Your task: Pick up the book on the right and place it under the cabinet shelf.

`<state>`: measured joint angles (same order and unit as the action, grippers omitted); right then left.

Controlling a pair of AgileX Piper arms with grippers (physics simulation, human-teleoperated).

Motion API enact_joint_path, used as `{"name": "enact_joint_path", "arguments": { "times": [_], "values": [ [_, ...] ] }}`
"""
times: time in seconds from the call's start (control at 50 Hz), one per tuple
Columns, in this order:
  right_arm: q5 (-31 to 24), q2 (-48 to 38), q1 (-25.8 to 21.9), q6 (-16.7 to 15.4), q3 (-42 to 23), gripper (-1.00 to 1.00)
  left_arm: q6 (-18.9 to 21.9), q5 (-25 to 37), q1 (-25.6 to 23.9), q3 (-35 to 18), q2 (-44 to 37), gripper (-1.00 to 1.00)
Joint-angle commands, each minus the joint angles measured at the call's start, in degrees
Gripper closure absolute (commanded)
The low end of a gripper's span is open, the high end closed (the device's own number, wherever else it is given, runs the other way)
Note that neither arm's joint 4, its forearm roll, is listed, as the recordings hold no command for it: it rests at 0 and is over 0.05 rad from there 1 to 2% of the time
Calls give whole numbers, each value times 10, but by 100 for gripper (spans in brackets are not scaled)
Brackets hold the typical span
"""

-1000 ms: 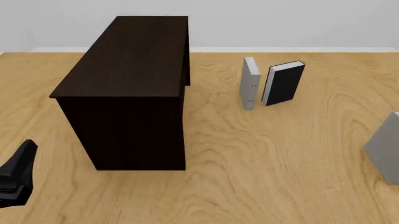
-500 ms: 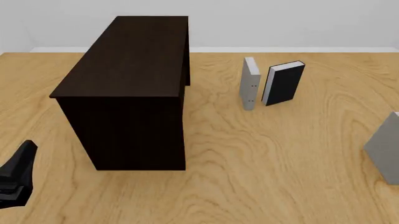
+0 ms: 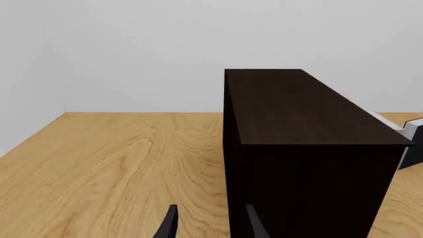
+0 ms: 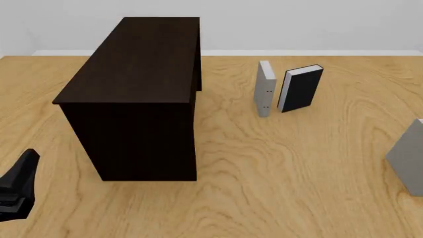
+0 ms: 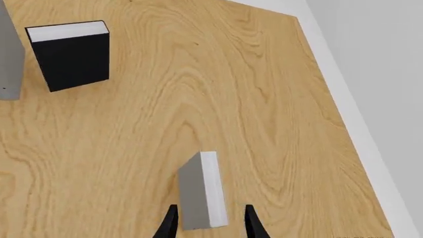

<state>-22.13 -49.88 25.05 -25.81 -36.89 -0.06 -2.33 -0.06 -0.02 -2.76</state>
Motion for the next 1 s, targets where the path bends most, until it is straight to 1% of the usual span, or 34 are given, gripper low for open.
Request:
{"name": "enact_joint_path", "arguments": {
  "times": [0.02,0.08,0.1,0.12,0.16,0.2,0.24,0.26,0.3,0.48,0.5,0.52,0.56,0.66,0.78,0.88,0.92,0.96,1.0],
  "values": [
    [45,-53,23,-17,9,-100,0,0,0,0,0,-100],
    [60,-71,26,-18,12,-100,0,0,0,0,0,-100],
    [63,-74,23,-13,13,-100,0,0,0,0,0,-100],
    [64,-83,18,1,13,-100,0,0,0,0,0,-100],
    [76,-95,20,-2,18,-100,0,0,0,0,0,-100],
    [82,-105,17,3,19,-100,0,0,0,0,0,-100],
    [96,-119,25,-7,21,-100,0,0,0,0,0,-100],
    [97,-124,22,-3,21,-100,0,0,0,0,0,-100],
    [107,-134,29,-11,21,-100,0,0,0,0,0,-100],
    [133,-163,32,-7,28,-100,0,0,0,0,0,-100],
    [135,-165,33,-8,28,-100,0,0,0,0,0,-100],
    [143,-172,39,-15,32,-100,0,0,0,0,0,-100],
    [143,-171,36,-10,34,-100,0,0,0,0,0,-100],
    [154,-183,44,-19,38,-100,0,0,0,0,0,-100],
    [160,-188,44,-15,43,-100,0,0,0,0,0,-100],
    [182,-208,44,-18,54,-100,0,0,0,0,0,-100],
    [183,-210,39,-12,55,-100,0,0,0,0,0,-100],
    [191,-216,42,-17,58,-100,0,0,0,0,0,-100],
    [193,-220,41,-15,59,-100,0,0,0,0,0,-100]
  ]
}}
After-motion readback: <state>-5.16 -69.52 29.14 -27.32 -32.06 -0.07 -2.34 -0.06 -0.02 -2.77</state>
